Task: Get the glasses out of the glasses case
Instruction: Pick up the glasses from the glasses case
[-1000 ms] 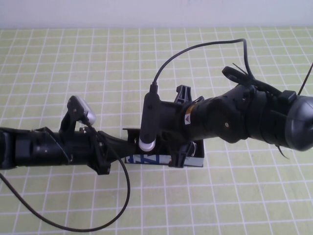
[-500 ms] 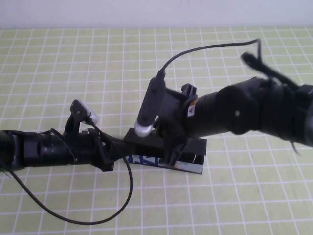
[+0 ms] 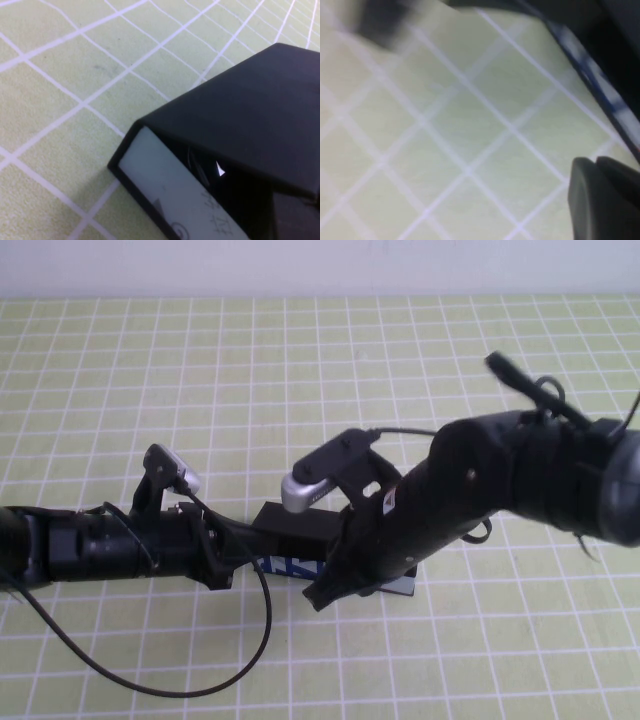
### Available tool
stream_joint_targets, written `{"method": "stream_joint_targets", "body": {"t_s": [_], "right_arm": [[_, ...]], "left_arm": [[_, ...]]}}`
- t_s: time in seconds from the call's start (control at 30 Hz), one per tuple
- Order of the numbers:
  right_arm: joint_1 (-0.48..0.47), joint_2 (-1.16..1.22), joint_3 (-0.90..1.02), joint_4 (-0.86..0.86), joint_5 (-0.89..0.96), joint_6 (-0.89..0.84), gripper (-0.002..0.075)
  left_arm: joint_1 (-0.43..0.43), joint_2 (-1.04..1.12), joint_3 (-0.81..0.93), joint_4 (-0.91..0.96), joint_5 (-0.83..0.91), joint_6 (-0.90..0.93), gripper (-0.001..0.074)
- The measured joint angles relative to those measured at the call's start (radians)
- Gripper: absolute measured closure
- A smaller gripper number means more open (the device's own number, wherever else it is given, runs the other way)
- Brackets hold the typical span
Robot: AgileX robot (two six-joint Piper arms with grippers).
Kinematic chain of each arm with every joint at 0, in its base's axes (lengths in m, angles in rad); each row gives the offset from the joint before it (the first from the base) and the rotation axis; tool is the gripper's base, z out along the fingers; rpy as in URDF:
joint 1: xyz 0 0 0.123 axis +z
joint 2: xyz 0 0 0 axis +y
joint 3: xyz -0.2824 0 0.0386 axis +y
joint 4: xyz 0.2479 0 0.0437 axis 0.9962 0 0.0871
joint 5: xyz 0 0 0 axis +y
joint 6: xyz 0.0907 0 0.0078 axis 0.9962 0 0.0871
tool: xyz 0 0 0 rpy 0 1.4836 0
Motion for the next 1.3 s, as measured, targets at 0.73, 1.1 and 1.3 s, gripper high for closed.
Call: {"method": "stream_joint_targets", "body": {"t_s": [0.73, 1.1, 1.3], "right_arm": [[-0.166, 0.192, -0.258, -0.224, -0.11, 0.301, 0.0741], [-0.197, 0.351, -0.397, -0.198, 0.058, 0.253, 0.0741], [-0.198, 0.29, -0.42, -0.137, 0.162, 0.115, 0.0742]], "left_arm": [[0.0, 0.002, 0.0, 0.0, 0.0, -0.01, 0.0739], [0.0, 0.002, -0.002, 0.0, 0.0, -0.01, 0.0739], [0.0, 0.002, -0.002, 0.0, 0.0, -0.01, 0.0739]]}}
